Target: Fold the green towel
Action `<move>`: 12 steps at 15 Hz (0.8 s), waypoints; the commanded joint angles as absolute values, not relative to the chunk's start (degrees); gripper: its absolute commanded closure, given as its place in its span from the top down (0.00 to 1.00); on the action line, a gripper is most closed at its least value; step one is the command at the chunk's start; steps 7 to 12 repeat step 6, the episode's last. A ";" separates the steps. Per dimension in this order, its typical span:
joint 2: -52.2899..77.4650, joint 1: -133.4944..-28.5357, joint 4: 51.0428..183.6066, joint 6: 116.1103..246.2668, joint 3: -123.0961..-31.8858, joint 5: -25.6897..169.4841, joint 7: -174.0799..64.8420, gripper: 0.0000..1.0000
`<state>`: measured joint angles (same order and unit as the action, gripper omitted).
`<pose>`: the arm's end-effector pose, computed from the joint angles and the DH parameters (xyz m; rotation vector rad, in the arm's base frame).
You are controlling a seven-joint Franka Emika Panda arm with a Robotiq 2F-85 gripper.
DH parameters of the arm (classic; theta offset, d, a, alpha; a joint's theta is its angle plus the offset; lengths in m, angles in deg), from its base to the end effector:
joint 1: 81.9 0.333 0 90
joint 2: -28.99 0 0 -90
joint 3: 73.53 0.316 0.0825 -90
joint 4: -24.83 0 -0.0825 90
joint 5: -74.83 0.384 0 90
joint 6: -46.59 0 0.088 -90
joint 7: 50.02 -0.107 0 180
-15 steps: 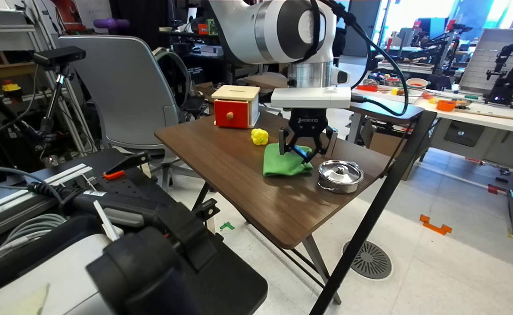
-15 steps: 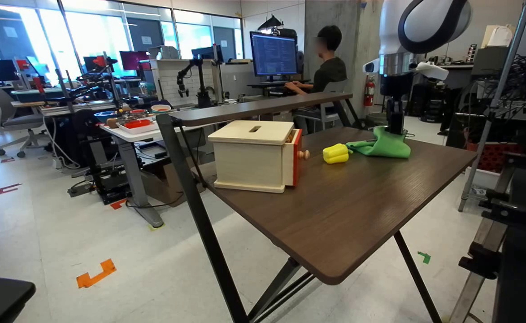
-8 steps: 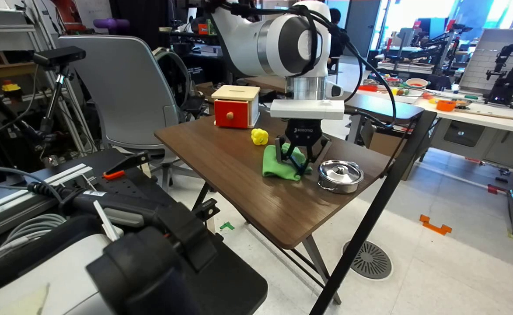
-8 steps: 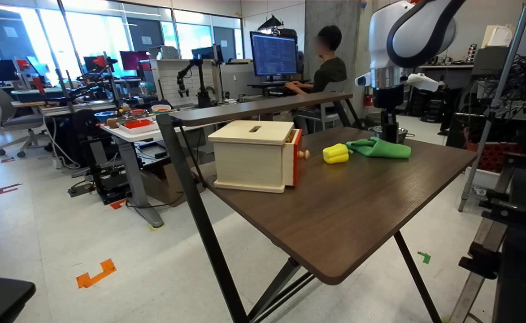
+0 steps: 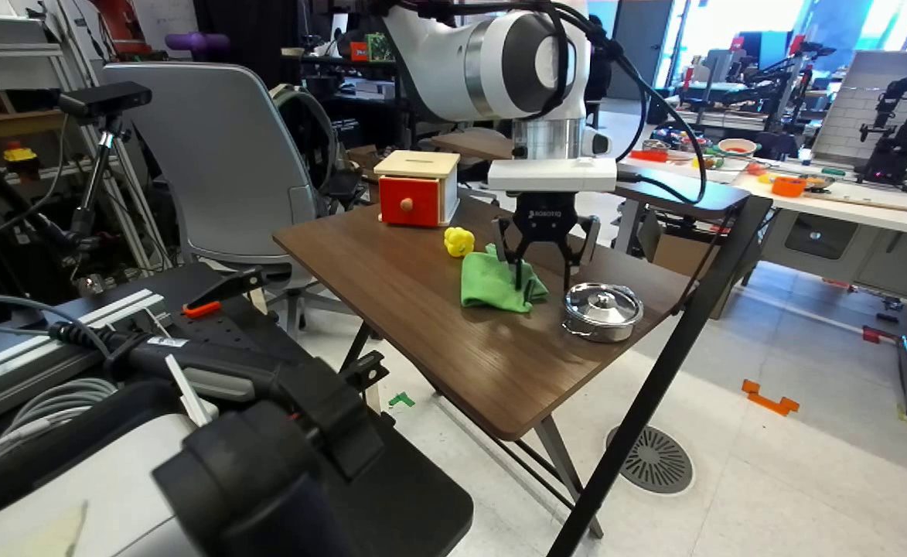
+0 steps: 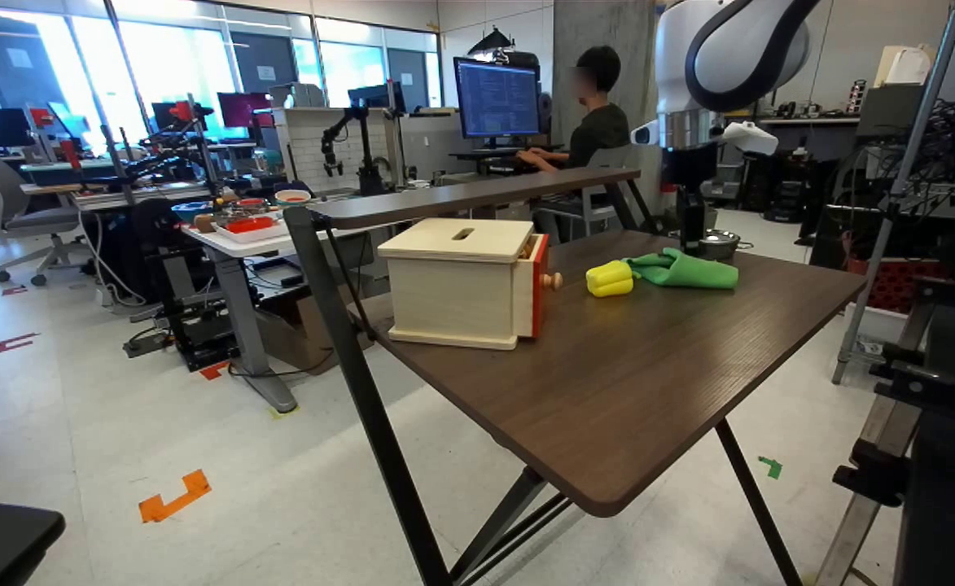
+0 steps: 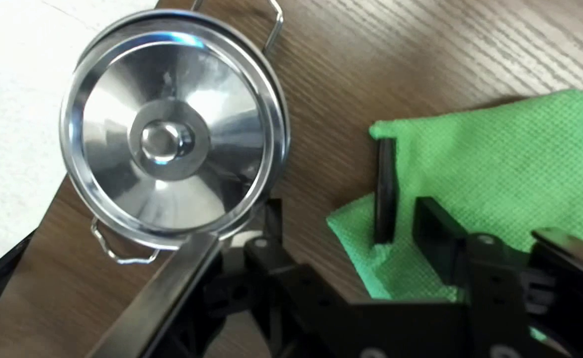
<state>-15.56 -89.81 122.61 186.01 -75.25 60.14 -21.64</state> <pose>0.6538 -0.1101 0.1357 2.8753 0.7879 -0.1618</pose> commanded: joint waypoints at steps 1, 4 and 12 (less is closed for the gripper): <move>-10.89 -88.68 123.17 185.03 -75.55 59.60 -24.56 0.98; -11.85 -89.20 121.99 185.85 -75.08 60.09 -24.85 0.96; -9.34 -88.72 122.78 185.81 -75.15 60.18 -26.27 1.00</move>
